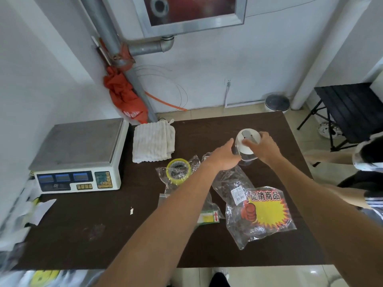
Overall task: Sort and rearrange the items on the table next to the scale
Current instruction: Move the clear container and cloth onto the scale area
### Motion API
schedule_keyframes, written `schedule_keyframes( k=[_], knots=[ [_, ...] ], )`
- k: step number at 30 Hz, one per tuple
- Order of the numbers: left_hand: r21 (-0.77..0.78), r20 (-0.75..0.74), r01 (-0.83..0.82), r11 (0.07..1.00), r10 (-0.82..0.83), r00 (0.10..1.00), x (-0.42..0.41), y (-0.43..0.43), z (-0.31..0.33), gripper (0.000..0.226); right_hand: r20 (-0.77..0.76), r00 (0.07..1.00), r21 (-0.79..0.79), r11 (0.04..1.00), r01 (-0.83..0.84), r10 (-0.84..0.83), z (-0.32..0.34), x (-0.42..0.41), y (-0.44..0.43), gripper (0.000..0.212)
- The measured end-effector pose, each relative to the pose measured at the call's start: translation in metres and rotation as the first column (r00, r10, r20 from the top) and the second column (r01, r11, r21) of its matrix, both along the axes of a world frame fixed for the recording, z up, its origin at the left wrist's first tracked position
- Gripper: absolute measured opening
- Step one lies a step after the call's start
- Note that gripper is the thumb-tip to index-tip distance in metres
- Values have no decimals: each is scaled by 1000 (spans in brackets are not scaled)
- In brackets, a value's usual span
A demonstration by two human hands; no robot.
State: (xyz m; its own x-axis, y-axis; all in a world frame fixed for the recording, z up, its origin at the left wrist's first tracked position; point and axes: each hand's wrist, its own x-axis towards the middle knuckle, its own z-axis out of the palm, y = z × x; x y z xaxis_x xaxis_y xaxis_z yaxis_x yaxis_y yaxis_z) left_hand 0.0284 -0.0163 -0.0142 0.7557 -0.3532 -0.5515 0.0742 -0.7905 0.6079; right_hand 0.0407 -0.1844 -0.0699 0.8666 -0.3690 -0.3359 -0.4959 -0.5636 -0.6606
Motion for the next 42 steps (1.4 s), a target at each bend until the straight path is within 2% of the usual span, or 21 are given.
schedule_keyframes(
  k=[5, 10, 13, 17, 22, 27, 32, 36, 40, 42],
  knots=[
    [-87, -34, -38, 995, 35, 999, 1, 16, -15, 73, 14, 1000, 5, 1000, 8, -8, -4, -1, 17, 91],
    [-235, -83, -141, 962, 125, 989, 2, 25, -13, 68, 56, 998, -35, 999, -6, 8, 0, -4, 38, 75],
    [-279, -56, -152, 948, 142, 988, 1, 37, -5, 68, 108, 994, -49, 999, 8, -2, 10, -8, 52, 71],
    [-353, 5, -162, 922, 175, 985, 0, 57, 9, 55, 202, 979, -103, 995, -4, 25, 33, -10, 78, 67],
    [-415, 86, -201, 888, 258, 962, 1, 97, 30, 65, 300, 949, -159, 986, -53, 99, 70, -2, 122, 63],
    [-431, 202, -307, 849, 422, 884, 7, 157, 39, 63, 340, 918, -147, 976, -163, 204, 93, 10, 188, 63],
    [-375, 316, -385, 843, 507, 802, 1, 233, 47, 79, 354, 882, -108, 951, -291, 310, 98, 14, 268, 65],
    [-368, 351, -480, 796, 597, 721, -14, 294, 41, 92, 343, 842, -112, 908, -404, 417, 97, 8, 331, 68],
    [-377, 389, -574, 727, 687, 614, -34, 349, 42, 59, 341, 798, -151, 866, -476, 498, 95, -5, 385, 63],
    [-342, 417, -591, 731, 681, 601, -47, 374, 43, 58, 332, 775, -179, 843, -507, 537, 91, -12, 408, 60]
  ],
)
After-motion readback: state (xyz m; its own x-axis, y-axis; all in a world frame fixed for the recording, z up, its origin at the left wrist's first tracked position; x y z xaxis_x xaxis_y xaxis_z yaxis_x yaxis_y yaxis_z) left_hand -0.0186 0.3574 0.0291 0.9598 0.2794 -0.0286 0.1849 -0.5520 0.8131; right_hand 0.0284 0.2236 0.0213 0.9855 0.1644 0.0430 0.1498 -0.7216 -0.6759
